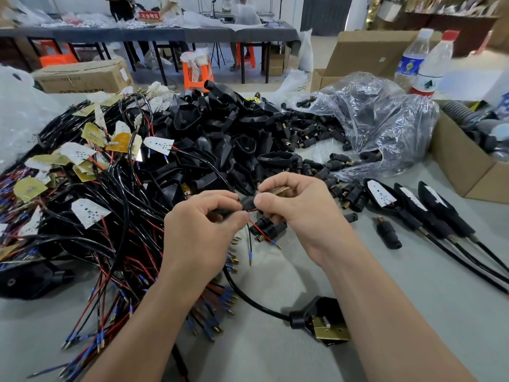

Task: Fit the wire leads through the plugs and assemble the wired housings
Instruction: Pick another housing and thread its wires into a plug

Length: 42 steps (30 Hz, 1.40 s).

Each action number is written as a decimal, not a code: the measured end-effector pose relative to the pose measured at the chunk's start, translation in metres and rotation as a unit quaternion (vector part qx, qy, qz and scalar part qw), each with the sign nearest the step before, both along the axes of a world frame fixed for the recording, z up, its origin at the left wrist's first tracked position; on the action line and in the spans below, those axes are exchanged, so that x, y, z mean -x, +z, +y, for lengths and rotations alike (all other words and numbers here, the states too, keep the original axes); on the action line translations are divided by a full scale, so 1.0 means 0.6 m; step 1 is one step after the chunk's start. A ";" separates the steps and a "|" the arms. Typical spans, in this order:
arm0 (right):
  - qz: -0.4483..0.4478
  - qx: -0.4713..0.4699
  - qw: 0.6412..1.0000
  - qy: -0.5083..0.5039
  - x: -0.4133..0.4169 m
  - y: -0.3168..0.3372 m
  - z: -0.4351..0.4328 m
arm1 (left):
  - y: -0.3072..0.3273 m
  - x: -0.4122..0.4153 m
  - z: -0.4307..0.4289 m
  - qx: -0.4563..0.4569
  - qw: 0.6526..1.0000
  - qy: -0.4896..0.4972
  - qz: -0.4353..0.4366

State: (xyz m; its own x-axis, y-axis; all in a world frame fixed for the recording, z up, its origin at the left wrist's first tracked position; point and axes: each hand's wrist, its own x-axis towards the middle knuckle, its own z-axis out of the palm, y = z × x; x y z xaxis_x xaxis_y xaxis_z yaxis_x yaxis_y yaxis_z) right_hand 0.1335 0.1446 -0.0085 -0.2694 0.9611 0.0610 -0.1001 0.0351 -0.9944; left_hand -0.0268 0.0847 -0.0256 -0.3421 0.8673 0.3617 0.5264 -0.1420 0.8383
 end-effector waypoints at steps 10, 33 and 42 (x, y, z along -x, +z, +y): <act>0.036 0.013 0.998 -0.044 -0.003 -0.005 0.004 | 0.005 -0.004 -0.001 0.019 0.998 -0.009 -0.058; 0.100 -0.043 0.992 0.065 0.000 0.024 -0.010 | 0.037 -0.023 -0.007 0.217 0.878 -0.227 -0.361; 0.035 -0.121 0.990 -0.063 0.010 0.012 -0.010 | 0.029 -0.007 0.004 0.122 0.850 -0.164 -0.486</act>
State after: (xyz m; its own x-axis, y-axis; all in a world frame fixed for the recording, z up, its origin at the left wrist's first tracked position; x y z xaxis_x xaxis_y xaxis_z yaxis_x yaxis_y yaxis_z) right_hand 0.1273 0.1388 -0.0011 -0.1361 0.9414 0.3085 -0.1474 0.2887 -0.9460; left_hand -0.0224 0.0872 -0.0081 -0.1009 0.9823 -0.1575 -0.4664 0.0931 0.8797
